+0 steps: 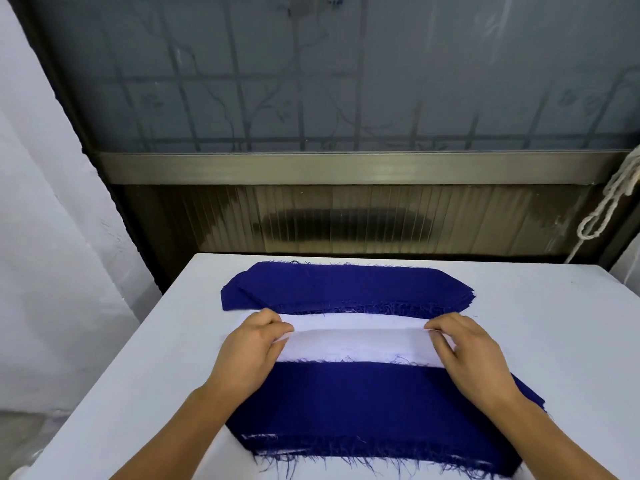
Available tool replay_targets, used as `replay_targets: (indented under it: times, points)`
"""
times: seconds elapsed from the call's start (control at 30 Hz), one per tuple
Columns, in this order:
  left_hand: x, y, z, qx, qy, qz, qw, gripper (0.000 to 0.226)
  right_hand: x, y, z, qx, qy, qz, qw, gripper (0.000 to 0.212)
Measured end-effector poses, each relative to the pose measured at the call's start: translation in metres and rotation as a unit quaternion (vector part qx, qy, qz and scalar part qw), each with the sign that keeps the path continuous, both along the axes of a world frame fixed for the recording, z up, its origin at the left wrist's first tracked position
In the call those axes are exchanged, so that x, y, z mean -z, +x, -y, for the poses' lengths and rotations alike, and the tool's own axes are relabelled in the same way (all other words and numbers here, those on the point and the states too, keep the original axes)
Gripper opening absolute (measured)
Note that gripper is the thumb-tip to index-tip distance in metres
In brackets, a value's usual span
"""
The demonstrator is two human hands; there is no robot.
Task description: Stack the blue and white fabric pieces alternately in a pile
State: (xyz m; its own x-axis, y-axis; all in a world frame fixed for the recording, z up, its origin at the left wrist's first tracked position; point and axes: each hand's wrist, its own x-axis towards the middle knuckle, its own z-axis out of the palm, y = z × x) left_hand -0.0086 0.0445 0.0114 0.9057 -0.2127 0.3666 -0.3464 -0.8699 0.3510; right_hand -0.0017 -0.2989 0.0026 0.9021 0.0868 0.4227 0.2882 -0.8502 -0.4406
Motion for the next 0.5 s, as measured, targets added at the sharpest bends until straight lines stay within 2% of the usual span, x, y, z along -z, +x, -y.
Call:
replay_targets:
  times: [0.1,0.2,0.27,0.33,0.4,0.43,0.5]
  points:
    - [-0.015,-0.016,-0.011,0.022,-0.032,-0.018,0.999,0.017,-0.021,-0.026,0.009,-0.050,0.005,-0.038,0.998,0.015]
    - [-0.028,-0.028,-0.024,0.069,-0.091,-0.133,0.985,0.020,-0.041,-0.047,0.024,-0.093,0.045,-0.127,0.987,0.012]
    - [-0.037,-0.028,-0.027,0.085,-0.087,-0.216,0.969,0.019,-0.051,-0.050,0.030,-0.091,0.053,-0.205,0.973,0.009]
    - [-0.042,-0.023,-0.023,0.081,-0.060,-0.258,0.961,0.014,-0.055,-0.044,0.032,-0.082,0.030,-0.248,0.965,0.016]
    - [-0.043,-0.017,-0.016,0.055,-0.021,-0.226,0.972,0.013,-0.056,-0.036,0.029,-0.053,-0.002,-0.233,0.971,0.018]
    - [-0.043,-0.014,-0.012,0.035,-0.004,-0.181,0.983,0.013,-0.055,-0.034,0.027,-0.032,-0.016,-0.196,0.980,0.016]
    - [-0.043,-0.014,-0.007,0.010,-0.025,-0.068,0.997,0.013,-0.053,-0.032,0.024,-0.001,-0.026,-0.081,0.996,0.013]
